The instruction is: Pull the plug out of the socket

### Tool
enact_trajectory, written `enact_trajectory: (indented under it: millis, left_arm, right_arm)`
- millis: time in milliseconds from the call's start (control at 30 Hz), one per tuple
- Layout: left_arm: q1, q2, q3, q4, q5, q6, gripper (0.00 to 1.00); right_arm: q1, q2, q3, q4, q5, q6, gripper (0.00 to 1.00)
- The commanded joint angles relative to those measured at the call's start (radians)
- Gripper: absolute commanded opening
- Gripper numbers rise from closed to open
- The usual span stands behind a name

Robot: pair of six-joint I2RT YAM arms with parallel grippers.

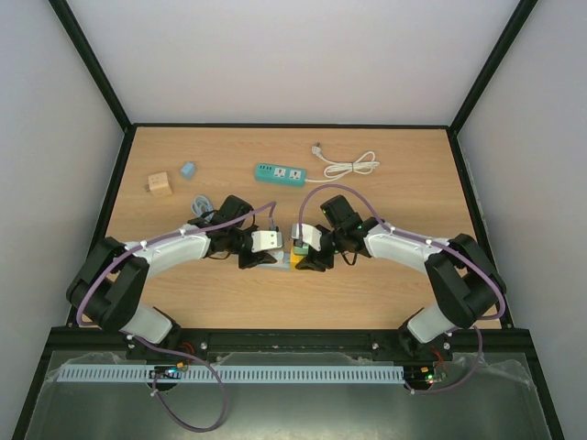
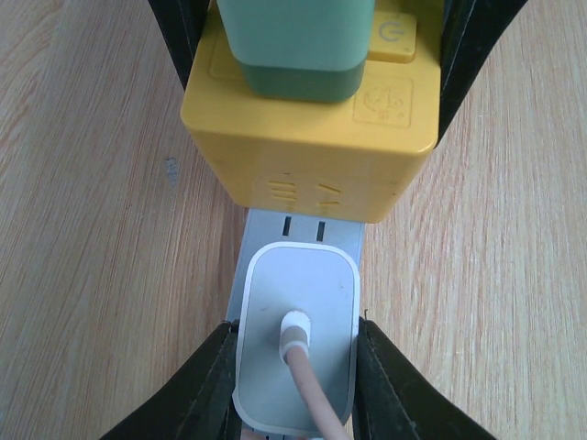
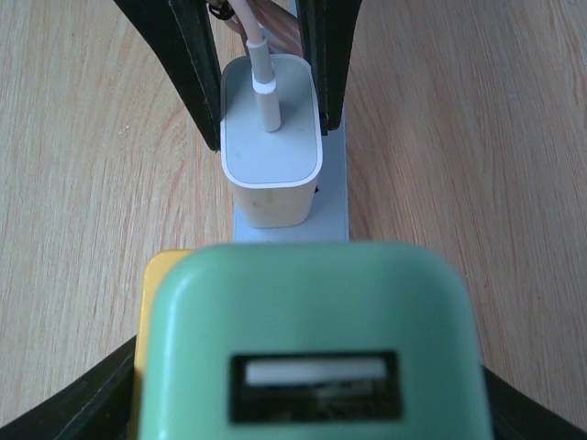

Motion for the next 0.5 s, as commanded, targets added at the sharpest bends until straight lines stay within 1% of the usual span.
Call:
enact_trajectory:
  millis: [0,267,467]
  left_arm:
    - [0.012,-0.028,0.029,0.043,0.059,-0.028,0.18]
    - [0.022,-0.029,0.066,0.030,0.101,-0.062,0.16]
    - [0.024,-0.038,0.092,-0.001,0.070,-0.041,0.16]
  right_arm:
    - [-0.003,0.066,0.007,0.095,0.192,-0.044,0.20]
    - [-0.003,0.087,0.011,0.090,0.244,-0.049,0.18]
    - [-0.004,0.103,0.022,0.084,0.260,-0.043,0.17]
